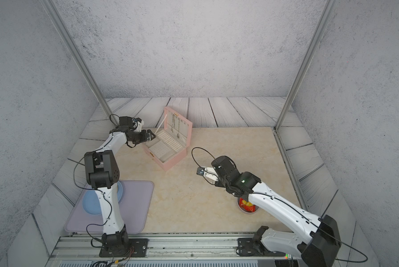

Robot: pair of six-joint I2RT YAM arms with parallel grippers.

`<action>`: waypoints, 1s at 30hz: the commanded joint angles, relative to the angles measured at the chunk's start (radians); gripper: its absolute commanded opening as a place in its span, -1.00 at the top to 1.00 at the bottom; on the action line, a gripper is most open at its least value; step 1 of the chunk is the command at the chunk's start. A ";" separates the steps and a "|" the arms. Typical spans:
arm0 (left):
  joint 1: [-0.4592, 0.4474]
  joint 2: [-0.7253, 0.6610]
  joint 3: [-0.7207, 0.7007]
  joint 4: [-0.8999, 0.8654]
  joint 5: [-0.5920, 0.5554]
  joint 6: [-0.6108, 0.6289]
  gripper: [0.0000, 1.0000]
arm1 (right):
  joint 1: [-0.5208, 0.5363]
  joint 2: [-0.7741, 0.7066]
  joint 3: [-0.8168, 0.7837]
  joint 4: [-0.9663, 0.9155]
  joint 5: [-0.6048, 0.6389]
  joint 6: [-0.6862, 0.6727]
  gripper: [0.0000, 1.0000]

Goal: Put jewelry chain into jewelry box
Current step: Move the jewelry box to the center of the board.

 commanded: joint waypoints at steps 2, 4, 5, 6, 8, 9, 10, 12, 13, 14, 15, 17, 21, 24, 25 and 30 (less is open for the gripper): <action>-0.024 -0.021 -0.020 -0.138 0.049 0.053 -0.57 | 0.010 -0.027 -0.015 0.007 -0.017 0.019 1.00; -0.038 -0.071 -0.076 -0.137 0.037 0.060 -0.44 | 0.013 -0.032 -0.015 0.009 -0.018 0.020 1.00; -0.047 -0.109 -0.116 -0.118 0.021 0.058 -0.34 | 0.015 -0.034 -0.016 0.009 -0.017 0.022 1.00; -0.057 -0.143 -0.162 -0.091 0.002 0.052 -0.25 | 0.016 -0.036 -0.016 0.008 -0.017 0.023 1.00; -0.076 -0.193 -0.234 -0.058 -0.027 0.048 -0.16 | 0.020 -0.038 -0.016 0.007 -0.014 0.026 1.00; -0.088 -0.208 -0.255 -0.053 -0.042 0.046 -0.11 | 0.023 -0.039 -0.016 0.006 -0.012 0.026 1.00; -0.099 -0.217 -0.272 -0.057 -0.062 0.046 -0.07 | 0.026 -0.040 -0.016 0.005 -0.012 0.028 1.00; -0.124 -0.222 -0.293 -0.085 -0.115 0.049 -0.03 | 0.031 -0.045 -0.016 0.006 -0.009 0.030 1.00; -0.138 -0.220 -0.301 -0.101 -0.141 0.054 -0.03 | 0.034 -0.046 -0.018 0.005 -0.007 0.030 1.00; -0.152 -0.215 -0.303 -0.115 -0.179 0.062 -0.02 | 0.036 -0.050 -0.018 0.005 -0.004 0.030 1.00; -0.167 -0.208 -0.303 -0.131 -0.218 0.068 0.03 | 0.038 -0.052 -0.019 0.006 -0.003 0.030 1.00; -0.182 -0.200 -0.301 -0.150 -0.265 0.071 0.20 | 0.043 -0.057 -0.020 0.005 -0.001 0.032 1.00; -0.226 -0.246 -0.346 -0.147 -0.353 0.064 0.47 | 0.052 -0.066 -0.025 0.008 0.013 0.032 1.00; -0.266 -0.329 -0.437 -0.109 -0.406 0.037 0.58 | 0.057 -0.072 -0.026 0.009 0.021 0.030 1.00; -0.276 -0.362 -0.486 -0.094 -0.417 0.021 0.62 | 0.058 -0.074 -0.026 0.008 0.023 0.030 1.00; -0.334 -0.553 -0.754 0.018 -0.415 -0.092 0.69 | 0.069 -0.081 -0.024 0.004 0.025 0.033 1.00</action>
